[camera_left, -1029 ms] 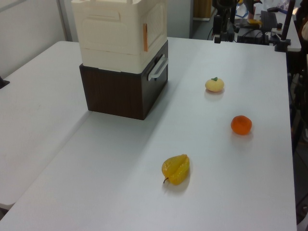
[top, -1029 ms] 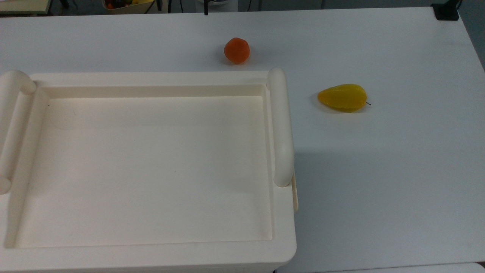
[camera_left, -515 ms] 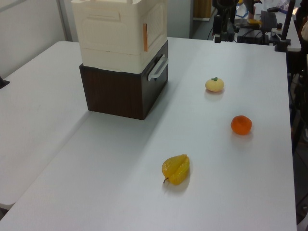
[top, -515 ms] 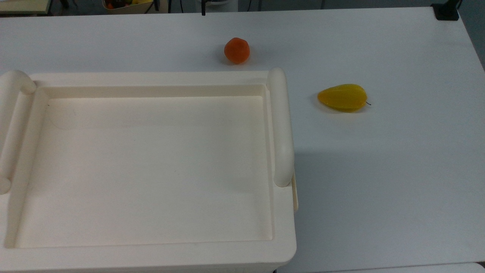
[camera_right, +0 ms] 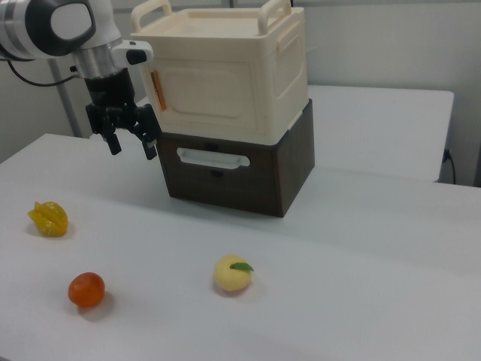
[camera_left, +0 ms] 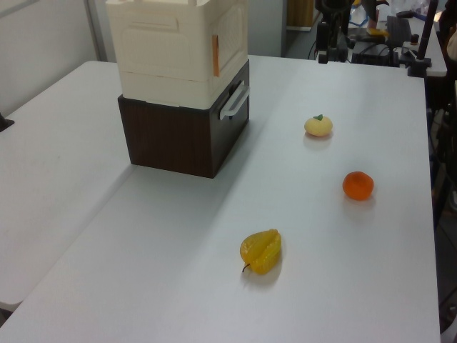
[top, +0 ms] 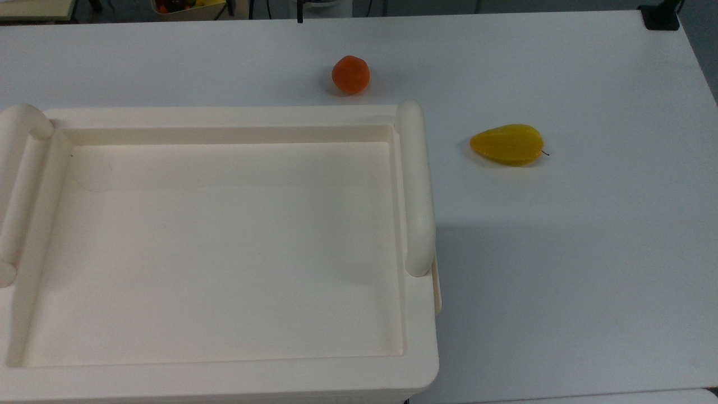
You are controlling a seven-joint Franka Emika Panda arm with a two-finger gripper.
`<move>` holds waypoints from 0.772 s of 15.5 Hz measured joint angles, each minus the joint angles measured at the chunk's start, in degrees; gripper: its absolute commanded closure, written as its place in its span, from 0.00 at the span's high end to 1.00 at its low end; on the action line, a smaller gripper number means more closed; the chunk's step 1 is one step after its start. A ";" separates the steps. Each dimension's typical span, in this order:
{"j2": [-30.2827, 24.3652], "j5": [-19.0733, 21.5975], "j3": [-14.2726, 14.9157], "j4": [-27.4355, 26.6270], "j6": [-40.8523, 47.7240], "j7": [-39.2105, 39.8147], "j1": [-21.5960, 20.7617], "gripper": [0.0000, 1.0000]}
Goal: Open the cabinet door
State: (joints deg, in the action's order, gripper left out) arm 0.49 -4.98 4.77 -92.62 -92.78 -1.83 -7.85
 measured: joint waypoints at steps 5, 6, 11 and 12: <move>0.04 0.00 0.00 0.00 0.00 0.00 0.00 1.00; 0.04 0.00 0.00 0.00 0.00 0.00 0.00 1.00; 0.10 0.00 0.00 0.00 -0.75 0.00 0.00 1.00; 0.17 0.00 0.00 0.00 -0.86 0.00 0.00 1.00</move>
State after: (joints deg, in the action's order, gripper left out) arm 0.66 -4.98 4.77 -92.62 -93.64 -1.83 -7.85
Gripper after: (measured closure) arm 0.000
